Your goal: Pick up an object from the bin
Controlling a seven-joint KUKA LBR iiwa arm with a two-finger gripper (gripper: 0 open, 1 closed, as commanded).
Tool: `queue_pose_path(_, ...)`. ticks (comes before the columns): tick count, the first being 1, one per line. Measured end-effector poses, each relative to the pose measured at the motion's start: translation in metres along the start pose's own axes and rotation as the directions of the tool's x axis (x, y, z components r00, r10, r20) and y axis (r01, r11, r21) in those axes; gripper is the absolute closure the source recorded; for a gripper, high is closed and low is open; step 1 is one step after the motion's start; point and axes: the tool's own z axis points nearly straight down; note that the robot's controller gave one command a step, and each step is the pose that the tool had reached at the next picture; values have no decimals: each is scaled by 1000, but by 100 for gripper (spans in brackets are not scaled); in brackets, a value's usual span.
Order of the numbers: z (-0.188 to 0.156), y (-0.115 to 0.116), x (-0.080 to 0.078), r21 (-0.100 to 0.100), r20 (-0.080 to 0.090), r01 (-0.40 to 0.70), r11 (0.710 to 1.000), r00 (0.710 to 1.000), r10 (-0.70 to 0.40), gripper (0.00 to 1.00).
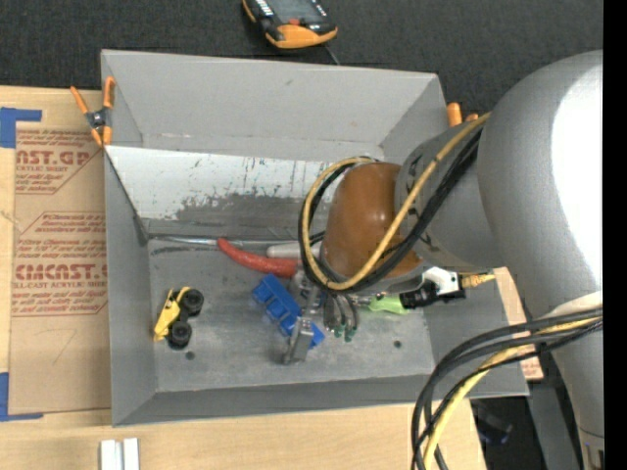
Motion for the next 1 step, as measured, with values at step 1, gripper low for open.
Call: queue_pose_path(1,0,4,2,-2,4,-4,1000,1000,4,0)
